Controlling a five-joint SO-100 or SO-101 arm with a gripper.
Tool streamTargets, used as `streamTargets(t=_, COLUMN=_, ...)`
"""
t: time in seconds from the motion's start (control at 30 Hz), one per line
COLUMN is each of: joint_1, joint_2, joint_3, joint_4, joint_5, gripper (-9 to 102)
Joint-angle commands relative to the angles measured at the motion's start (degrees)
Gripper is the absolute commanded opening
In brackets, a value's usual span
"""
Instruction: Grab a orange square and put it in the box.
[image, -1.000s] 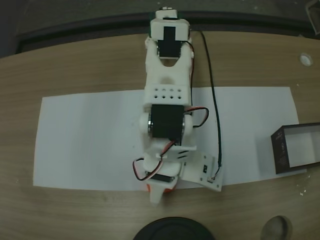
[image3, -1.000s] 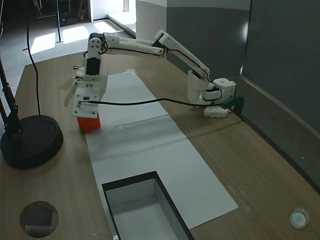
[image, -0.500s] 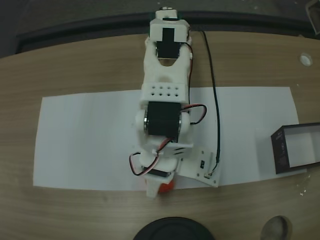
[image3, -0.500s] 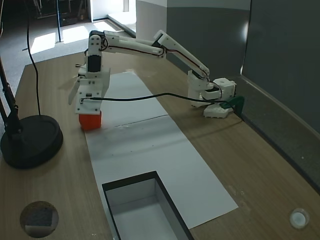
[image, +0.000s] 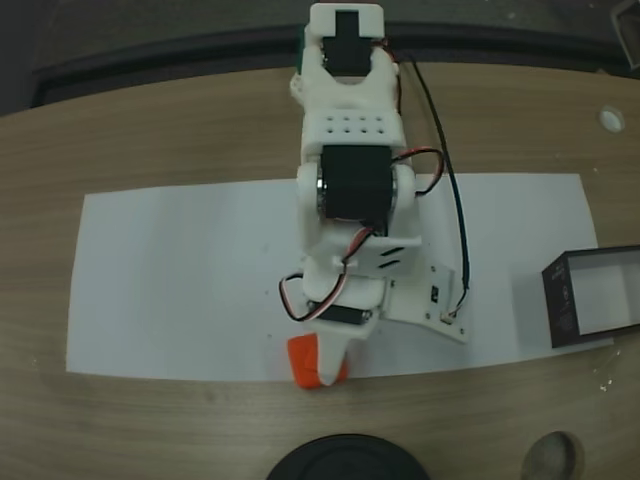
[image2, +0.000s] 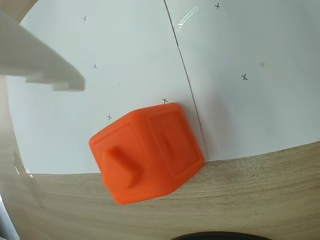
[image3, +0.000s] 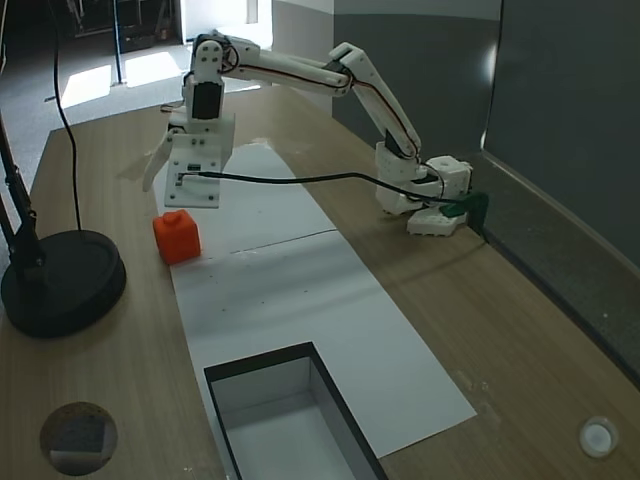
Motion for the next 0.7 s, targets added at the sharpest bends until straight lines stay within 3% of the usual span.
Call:
streamTargets(t=0.0, joint_1=0.9, joint_2=-1.1, joint_3=-1.1, joint_4=-1.1, joint_5=0.6, gripper=34)
streamTargets(t=0.67, joint_1=2.8, joint_2=-16.1, joint_3=-1.1, joint_4=-9.8, joint_5=0.1, gripper=33)
